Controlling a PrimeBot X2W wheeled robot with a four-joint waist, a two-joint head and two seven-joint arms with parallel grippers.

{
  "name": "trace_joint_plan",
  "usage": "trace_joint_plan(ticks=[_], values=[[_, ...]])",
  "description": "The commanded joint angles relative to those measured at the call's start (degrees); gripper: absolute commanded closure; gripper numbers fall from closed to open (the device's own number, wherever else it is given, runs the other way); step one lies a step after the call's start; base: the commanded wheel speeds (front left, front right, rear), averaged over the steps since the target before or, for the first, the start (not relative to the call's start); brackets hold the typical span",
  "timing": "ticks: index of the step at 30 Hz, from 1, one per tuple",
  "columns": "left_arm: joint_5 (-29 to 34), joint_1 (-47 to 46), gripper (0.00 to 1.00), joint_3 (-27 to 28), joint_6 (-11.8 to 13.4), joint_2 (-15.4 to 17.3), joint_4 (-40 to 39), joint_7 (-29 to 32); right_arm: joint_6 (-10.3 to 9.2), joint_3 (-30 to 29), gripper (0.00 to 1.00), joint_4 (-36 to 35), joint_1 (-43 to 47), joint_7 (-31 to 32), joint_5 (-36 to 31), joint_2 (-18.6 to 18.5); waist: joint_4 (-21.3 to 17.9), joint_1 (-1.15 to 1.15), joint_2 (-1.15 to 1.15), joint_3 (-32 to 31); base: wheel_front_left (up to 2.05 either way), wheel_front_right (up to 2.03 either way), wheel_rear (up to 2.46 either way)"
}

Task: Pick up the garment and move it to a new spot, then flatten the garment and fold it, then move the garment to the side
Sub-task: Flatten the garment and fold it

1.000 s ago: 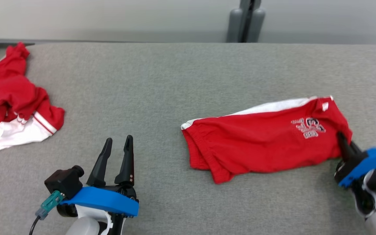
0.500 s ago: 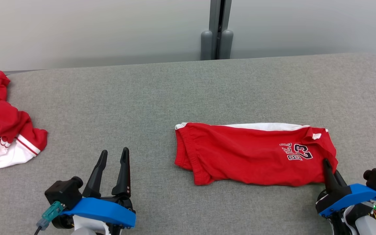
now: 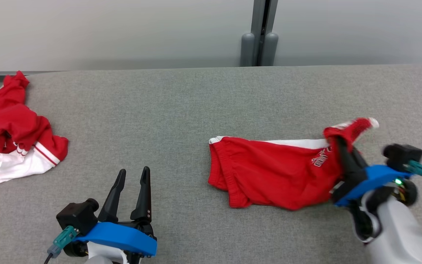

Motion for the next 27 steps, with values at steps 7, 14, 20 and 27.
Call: trace_joint_plan(ticks=[7,14,20,27], values=[[-0.49,-1.01,0.0,0.39,-0.65,-0.66,0.12,-0.24,0.0,13.6,1.0,-1.82,-4.96,3.15,1.16,4.08,2.02,0.0,0.0,-0.17,0.0,0.0,0.0],[-0.67,-0.91,0.0,0.65,-0.96,-0.89,0.3,-0.24,0.0,25.57,1.0,3.34,-6.8,3.09,5.87,4.39,4.42,0.0,0.0,0.04,0.0,0.0,0.0],[-0.51,-0.16,0.0,1.36,-0.97,-0.9,0.19,-0.24,0.0,31.07,1.0,6.65,-8.18,0.72,9.05,4.39,5.12,0.0,0.0,0.11,0.0,0.0,0.0],[-0.18,0.09,0.0,1.36,-1.05,-1.32,0.42,-0.25,0.0,37.57,0.69,9.66,-9.7,-0.38,10.72,4.41,4.94,0.0,0.0,-0.12,0.0,0.0,0.0]])
